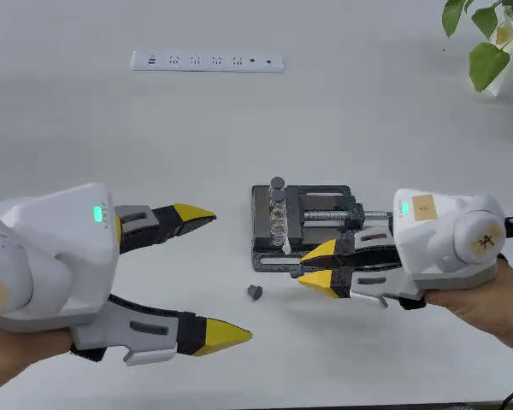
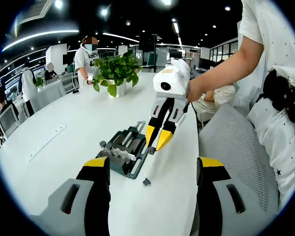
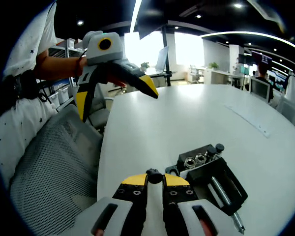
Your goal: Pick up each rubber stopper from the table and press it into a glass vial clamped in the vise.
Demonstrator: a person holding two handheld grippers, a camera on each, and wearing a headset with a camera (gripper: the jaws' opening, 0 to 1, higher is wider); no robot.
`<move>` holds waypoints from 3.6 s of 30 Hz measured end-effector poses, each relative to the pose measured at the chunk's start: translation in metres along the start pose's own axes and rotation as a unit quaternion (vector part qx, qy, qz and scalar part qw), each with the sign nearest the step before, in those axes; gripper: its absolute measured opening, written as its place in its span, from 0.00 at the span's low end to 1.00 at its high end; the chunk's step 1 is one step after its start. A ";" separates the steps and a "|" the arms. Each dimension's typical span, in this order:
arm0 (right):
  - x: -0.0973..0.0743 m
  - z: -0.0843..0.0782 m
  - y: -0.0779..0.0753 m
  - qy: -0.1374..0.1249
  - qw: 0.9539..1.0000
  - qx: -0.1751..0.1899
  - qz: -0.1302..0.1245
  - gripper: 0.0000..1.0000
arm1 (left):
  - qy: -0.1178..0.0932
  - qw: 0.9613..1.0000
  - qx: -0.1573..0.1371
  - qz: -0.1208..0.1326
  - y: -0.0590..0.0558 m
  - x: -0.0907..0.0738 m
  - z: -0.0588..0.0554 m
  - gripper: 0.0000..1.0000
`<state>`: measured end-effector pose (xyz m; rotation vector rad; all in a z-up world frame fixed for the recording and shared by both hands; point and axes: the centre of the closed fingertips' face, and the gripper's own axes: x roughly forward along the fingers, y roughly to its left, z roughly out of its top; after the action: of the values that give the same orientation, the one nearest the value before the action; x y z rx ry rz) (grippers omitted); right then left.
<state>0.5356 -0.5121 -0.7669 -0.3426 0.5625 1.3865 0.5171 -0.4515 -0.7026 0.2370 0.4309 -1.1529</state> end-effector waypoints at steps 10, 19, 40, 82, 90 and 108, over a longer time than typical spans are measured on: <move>-0.045 0.065 0.024 -0.069 0.998 -0.004 0.004 0.05 | -0.063 0.998 0.001 -0.006 -0.005 -0.005 0.052 0.60; -0.071 0.104 0.041 -0.127 0.992 0.002 0.010 0.05 | -0.106 0.994 0.005 -0.019 -0.012 -0.010 0.087 0.48; -0.081 0.137 0.059 -0.164 0.986 -0.012 0.028 0.05 | -0.129 0.990 0.017 -0.054 -0.030 -0.013 0.108 0.14; -0.088 0.150 0.065 -0.166 0.985 -0.039 0.037 0.07 | -0.147 0.985 0.001 -0.087 -0.042 -0.022 0.119 0.03; -0.089 0.151 0.066 -0.166 0.985 -0.044 0.035 0.09 | -0.146 0.985 -0.001 -0.094 -0.043 -0.023 0.120 0.03; -0.089 0.153 0.071 -0.169 0.984 -0.048 0.038 0.07 | -0.154 0.984 -0.008 -0.095 -0.045 -0.026 0.121 0.03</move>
<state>0.4850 -0.4907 -0.5849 -0.1570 0.2300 1.5087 0.4920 -0.4956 -0.5807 0.0021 0.1914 -1.3472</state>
